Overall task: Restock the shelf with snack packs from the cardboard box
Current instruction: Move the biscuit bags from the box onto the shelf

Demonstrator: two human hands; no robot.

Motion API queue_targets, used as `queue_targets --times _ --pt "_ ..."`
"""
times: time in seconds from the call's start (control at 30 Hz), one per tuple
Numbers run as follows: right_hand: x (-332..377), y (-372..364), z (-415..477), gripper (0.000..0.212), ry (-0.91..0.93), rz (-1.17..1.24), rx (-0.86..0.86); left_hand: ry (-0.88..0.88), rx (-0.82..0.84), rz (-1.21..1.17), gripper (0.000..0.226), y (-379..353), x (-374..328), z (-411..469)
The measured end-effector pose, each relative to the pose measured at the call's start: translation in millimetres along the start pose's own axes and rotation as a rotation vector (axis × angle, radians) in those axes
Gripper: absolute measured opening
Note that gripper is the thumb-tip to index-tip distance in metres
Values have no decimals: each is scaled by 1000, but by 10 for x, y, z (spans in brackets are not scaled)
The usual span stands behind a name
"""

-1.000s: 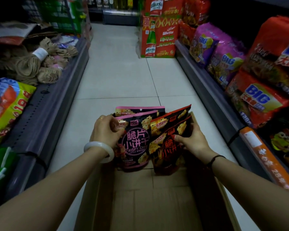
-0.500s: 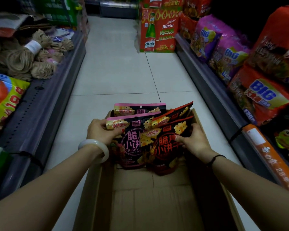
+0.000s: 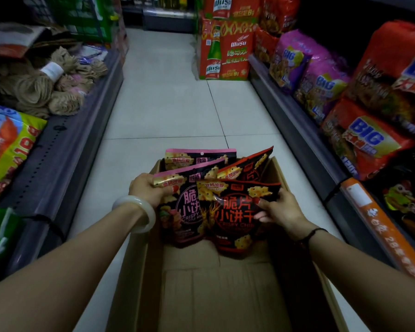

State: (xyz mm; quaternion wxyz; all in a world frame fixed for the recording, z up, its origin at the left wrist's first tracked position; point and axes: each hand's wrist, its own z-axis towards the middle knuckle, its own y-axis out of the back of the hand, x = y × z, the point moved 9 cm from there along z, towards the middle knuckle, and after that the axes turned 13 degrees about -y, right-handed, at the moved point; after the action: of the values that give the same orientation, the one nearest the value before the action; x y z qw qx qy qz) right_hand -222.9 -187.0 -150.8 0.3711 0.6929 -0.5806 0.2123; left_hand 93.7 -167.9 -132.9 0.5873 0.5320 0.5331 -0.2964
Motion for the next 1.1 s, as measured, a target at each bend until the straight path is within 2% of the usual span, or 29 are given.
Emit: queue_targets --times 0.2,0.3,0.4,0.73,1.1 --pt "32 88 -129 26 5 108 4 -18 25 -82 14 -37 -191 -114" --pt "104 167 -210 16 18 155 -38 -31 18 -90 11 -13 -288 -132" --pt "173 225 -271 4 13 185 -60 -32 11 -93 18 -2 -343 -114" --pt "478 379 -391 22 52 228 -53 6 23 -140 11 0 -562 -47" --pt "900 512 -441 21 28 200 -15 99 -4 -193 10 -11 -929 97"
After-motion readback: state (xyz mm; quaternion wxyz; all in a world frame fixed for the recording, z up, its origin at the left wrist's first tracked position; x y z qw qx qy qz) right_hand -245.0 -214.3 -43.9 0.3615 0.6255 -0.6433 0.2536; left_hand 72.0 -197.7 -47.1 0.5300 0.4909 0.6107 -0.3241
